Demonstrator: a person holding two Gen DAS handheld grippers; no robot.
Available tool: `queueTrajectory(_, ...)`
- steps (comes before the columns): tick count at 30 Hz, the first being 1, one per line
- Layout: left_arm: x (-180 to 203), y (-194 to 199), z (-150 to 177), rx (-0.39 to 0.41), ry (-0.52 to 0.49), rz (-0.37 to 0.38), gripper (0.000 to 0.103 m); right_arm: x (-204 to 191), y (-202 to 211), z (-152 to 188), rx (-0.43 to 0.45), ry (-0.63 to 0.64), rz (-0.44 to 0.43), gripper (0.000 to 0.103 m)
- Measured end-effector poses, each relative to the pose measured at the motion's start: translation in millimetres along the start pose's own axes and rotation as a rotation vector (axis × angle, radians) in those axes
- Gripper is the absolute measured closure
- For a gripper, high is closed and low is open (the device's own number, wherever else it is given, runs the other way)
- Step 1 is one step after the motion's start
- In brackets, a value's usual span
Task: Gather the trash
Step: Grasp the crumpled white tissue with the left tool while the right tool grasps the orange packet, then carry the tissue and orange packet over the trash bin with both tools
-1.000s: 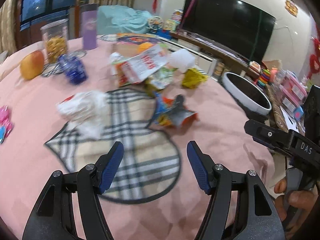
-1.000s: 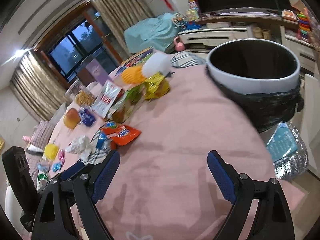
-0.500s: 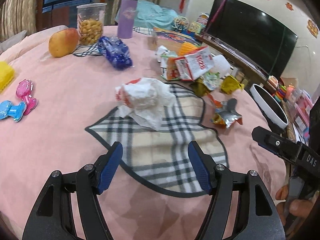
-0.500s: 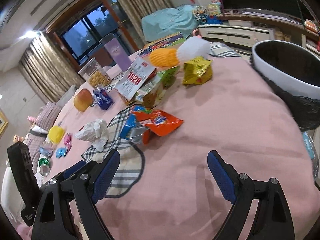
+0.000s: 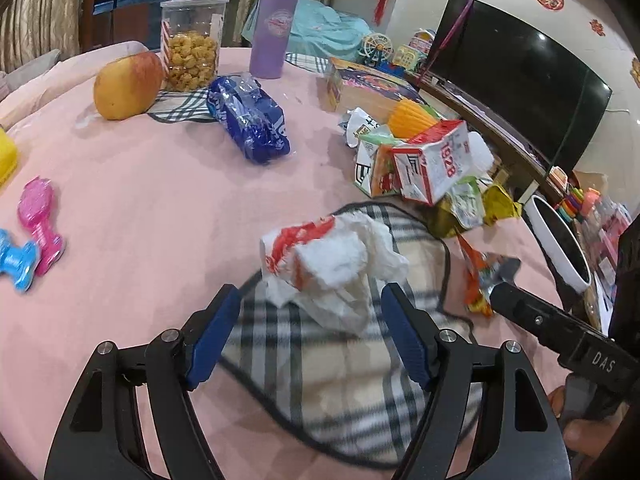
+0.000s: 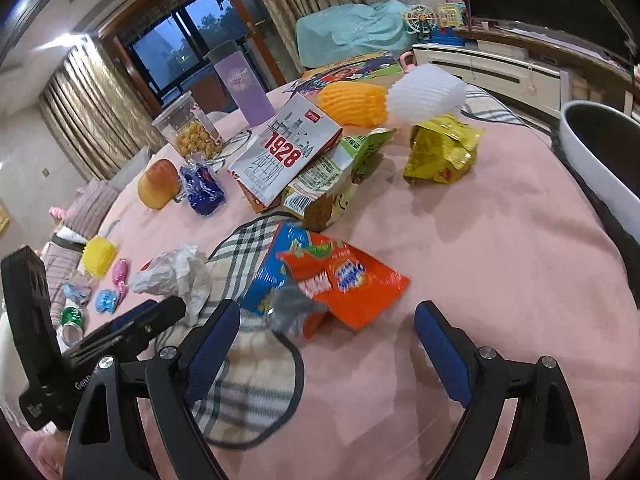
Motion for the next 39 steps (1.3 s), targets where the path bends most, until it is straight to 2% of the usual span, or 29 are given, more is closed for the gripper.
queueTrajectory(2, -0.7, -5.6, -3.0, -0.002, -0.002, 0.004, 0.030, -0.6, -6.1, -4.2, 0.000, 0.002, 0.010, 0.013)
queueTrajectory(3, -0.9, -8.5, -4.3, -0.007, -0.002, 0.007, 0.034, -0.1, -8.3, -5.5, 0.002, 0.003, 0.018, 0.014)
queueTrajectory(4, -0.1, -11.1, -4.8, -0.014, -0.004, 0.015, 0.048, 0.4, -10.5, -6.3, 0.002, 0.006, 0.026, 0.015)
queueTrajectory(5, 1.6, -13.5, -4.7, -0.024, -0.010, 0.031, 0.052, 1.1, -12.3, -6.8, 0.000, 0.009, 0.029, 0.029)
queueTrajectory(6, 3.1, -13.6, -4.8, -0.023, -0.019, 0.028, 0.052, 1.3, -13.9, -6.2, -0.005, 0.016, 0.031, 0.048)
queueTrajectory(8, 6.6, -13.6, -5.0, -0.019, -0.034, 0.039, 0.059, 2.9, -15.4, -4.9, -0.010, 0.016, 0.023, 0.057)
queueTrajectory(9, 8.8, -13.7, -4.8, -0.020, -0.042, 0.042, 0.061, 3.9, -14.3, -4.5, -0.006, 0.014, 0.014, 0.066)
queueTrajectory(13, 14.7, -12.9, -3.7, -0.015, -0.052, 0.054, 0.070, 10.9, -7.4, -3.6, -0.001, -0.005, -0.016, 0.082)
queueTrajectory(14, 17.0, -12.7, -2.7, -0.018, -0.053, 0.062, 0.074, 11.1, -6.1, -3.1, 0.000, -0.009, -0.030, 0.097)
queueTrajectory(15, 19.1, -13.0, -2.3, -0.022, -0.053, 0.069, 0.084, 12.7, -3.4, -2.7, -0.001, -0.016, -0.041, 0.097)
queueTrajectory(16, 22.4, -14.1, -0.4, -0.034, -0.054, 0.080, 0.090, 14.4, -0.2, -2.7, 0.005, -0.019, -0.041, 0.097)
queueTrajectory(24, 62.6, -12.0, 11.7, -0.051, -0.115, 0.142, 0.090, 33.6, 22.4, 0.4, 0.036, -0.045, -0.043, 0.098)
queueTrajectory(39, 140.1, -23.8, 17.9, -0.087, -0.223, 0.242, 0.090, 104.2, 57.0, 0.5, 0.090, -0.160, 0.038, 0.098)
Point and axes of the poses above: each gripper's, at about its wrist camera, not at the fingertips, and y roughly against the way its jaws point, x to its right, z to its underside, the point moved 5 cm from there along -y, roughly the way its jaws point, and after that the axes turned 12 degrees about z, right-handed, at the moved point
